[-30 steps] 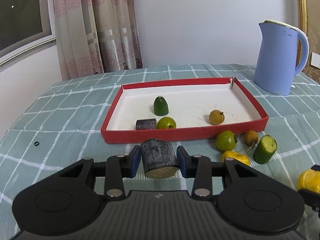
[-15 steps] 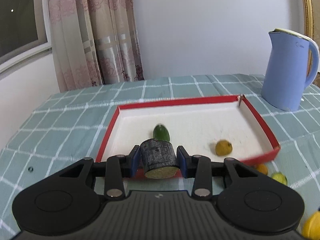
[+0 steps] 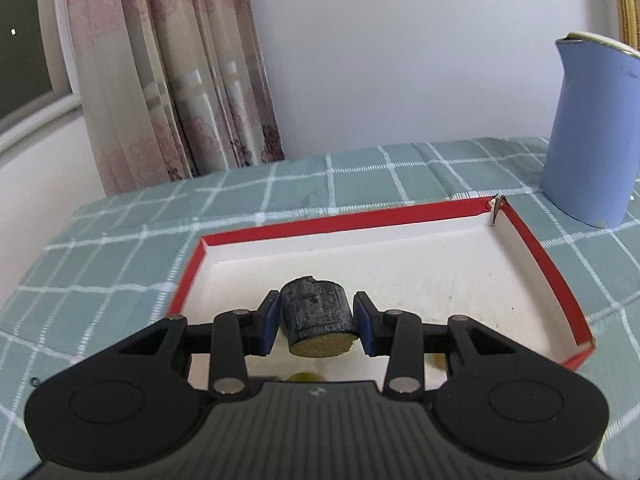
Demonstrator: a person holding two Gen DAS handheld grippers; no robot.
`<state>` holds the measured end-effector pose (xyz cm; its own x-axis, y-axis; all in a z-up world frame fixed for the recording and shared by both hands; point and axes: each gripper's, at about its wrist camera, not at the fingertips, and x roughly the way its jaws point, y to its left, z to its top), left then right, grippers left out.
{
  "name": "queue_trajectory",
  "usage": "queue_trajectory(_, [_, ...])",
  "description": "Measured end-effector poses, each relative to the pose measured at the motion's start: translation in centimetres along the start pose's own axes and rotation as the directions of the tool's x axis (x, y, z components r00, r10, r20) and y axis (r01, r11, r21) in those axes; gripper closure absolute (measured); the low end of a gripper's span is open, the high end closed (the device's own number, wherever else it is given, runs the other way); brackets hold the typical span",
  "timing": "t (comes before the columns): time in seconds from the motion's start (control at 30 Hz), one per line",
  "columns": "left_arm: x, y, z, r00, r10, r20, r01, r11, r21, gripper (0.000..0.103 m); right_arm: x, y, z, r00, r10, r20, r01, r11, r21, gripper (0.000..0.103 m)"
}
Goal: Organize fruits
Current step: 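Carry the log piece into the tray and open the left gripper while the right lifts the yellow piece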
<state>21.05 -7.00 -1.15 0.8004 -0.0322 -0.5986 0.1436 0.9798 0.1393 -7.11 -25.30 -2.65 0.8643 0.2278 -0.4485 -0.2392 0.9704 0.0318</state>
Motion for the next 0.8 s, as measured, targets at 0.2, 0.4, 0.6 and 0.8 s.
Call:
queue_trajectory(0.2, [2.9, -0.9, 0.8, 0.999, -0.016, -0.044, 0.016, 1.0, -0.003, 0.064, 0.1, -0.5, 0.0, 1.0, -0.012, -0.002, 0.012, 1.0, 0.018, 0.058])
queue_trajectory(0.4, [5.4, -1.4, 0.7, 0.993, -0.053, -0.105, 0.05, 0.998, -0.025, 0.064, 0.4, -0.5, 0.1, 1.0, -0.022, -0.004, 0.022, 1.0, 0.017, 0.058])
queue_trajectory(0.6, [5.6, -1.6, 0.3, 0.991, -0.084, -0.108, 0.082, 0.996, -0.028, 0.034, 0.4, -0.4, 0.2, 1.0, -0.023, -0.003, 0.023, 1.0, 0.013, 0.058])
queue_trajectory(0.8, [2.3, -1.5, 0.8, 0.999, -0.029, -0.018, 0.029, 0.999, 0.017, 0.024, 1.0, -0.4, 1.3, 1.0, -0.023, 0.007, 0.023, 1.0, -0.001, 0.058])
